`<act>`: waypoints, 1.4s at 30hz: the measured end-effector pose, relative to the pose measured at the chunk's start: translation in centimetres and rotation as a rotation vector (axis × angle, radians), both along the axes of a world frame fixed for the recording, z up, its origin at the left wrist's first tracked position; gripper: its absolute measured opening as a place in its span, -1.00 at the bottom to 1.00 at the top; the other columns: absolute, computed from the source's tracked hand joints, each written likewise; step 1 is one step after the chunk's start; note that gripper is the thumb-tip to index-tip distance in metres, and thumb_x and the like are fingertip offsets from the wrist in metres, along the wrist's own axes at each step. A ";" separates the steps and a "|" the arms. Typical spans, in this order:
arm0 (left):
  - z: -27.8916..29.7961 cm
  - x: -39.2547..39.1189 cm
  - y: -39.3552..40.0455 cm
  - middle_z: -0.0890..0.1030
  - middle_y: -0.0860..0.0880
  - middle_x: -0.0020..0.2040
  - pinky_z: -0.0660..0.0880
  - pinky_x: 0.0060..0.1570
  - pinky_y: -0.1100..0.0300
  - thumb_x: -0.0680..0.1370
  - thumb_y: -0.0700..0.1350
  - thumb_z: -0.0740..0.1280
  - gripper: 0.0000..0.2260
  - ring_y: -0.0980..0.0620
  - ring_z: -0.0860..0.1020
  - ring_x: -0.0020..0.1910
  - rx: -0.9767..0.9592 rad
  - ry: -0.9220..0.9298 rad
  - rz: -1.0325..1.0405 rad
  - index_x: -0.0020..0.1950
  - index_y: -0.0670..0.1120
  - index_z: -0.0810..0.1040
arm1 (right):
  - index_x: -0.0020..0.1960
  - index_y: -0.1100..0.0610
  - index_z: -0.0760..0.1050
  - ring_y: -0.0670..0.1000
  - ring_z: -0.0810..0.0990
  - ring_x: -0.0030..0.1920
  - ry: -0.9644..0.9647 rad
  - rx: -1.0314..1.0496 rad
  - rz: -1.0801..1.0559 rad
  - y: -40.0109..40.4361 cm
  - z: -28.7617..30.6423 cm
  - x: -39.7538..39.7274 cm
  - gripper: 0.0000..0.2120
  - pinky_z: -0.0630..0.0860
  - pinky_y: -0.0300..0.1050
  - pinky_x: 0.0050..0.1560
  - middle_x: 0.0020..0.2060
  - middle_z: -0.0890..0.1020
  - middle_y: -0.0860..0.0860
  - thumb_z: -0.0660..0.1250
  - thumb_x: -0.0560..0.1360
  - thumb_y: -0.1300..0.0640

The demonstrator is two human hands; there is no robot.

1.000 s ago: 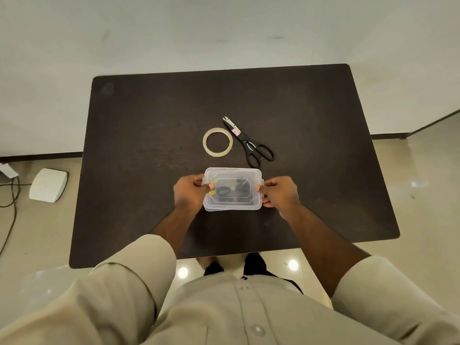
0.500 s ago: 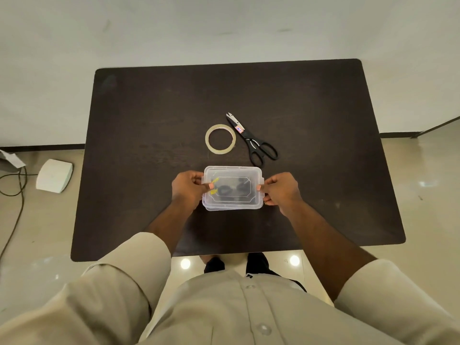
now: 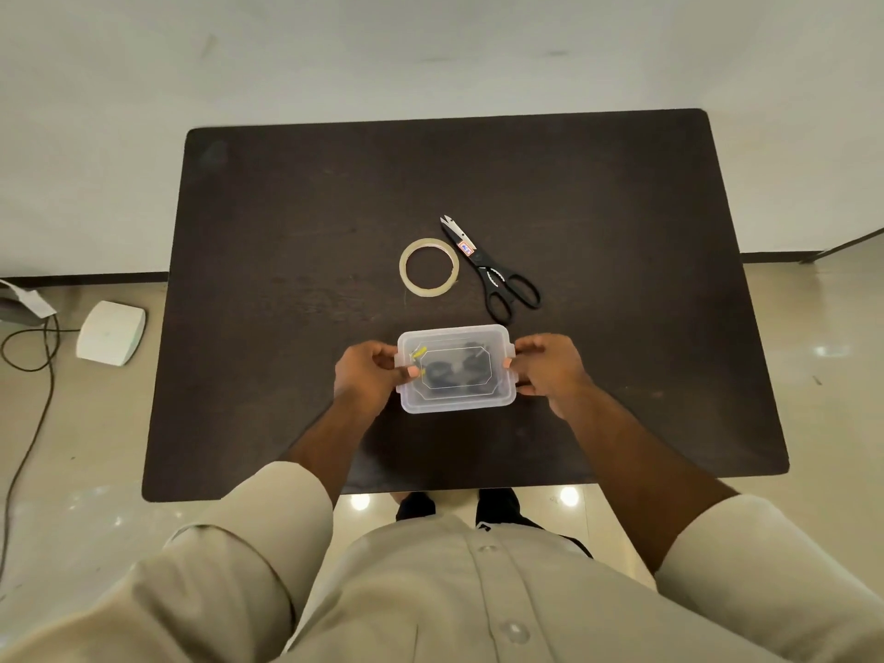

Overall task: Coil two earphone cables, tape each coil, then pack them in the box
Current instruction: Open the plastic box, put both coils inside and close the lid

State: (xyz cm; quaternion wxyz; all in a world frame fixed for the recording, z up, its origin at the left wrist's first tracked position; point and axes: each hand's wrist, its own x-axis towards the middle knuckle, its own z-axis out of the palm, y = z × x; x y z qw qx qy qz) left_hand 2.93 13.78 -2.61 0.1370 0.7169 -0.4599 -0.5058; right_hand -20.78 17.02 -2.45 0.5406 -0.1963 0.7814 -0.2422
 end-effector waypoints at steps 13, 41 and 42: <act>0.1 1.5 -1.6 0.69 -0.16 -0.03 0.61 0.03 -0.10 0.33 -0.09 0.58 -0.65 -0.11 0.67 -0.06 0.360 0.206 0.037 0.05 -0.15 0.60 | 0.11 0.28 0.57 0.12 0.67 -0.13 -0.219 -0.017 0.174 -0.7 0.1 -2.5 -0.63 0.63 0.11 0.03 -0.14 0.65 0.16 0.51 0.33 0.38; 6.8 -6.4 -5.2 0.70 -0.07 -0.21 0.63 -0.36 0.11 0.57 -0.19 0.30 -0.81 -0.02 0.69 -0.29 -0.120 0.263 -0.016 -0.16 0.04 0.62 | 0.16 0.15 0.62 0.05 0.66 0.02 0.169 -0.430 -0.169 -3.2 6.3 -3.1 -0.72 0.60 -0.04 0.09 -0.02 0.70 0.04 0.34 0.49 0.34; 7.4 -7.7 -6.3 0.70 -0.06 -0.22 0.63 -0.36 0.11 0.56 -0.19 0.29 -0.83 -0.01 0.69 -0.29 -0.132 0.265 -0.046 -0.14 0.02 0.63 | 0.13 0.14 0.64 0.02 0.66 -0.02 0.217 -0.446 -0.160 -4.0 6.9 -4.5 -0.74 0.60 -0.09 0.04 -0.05 0.70 0.03 0.34 0.48 0.33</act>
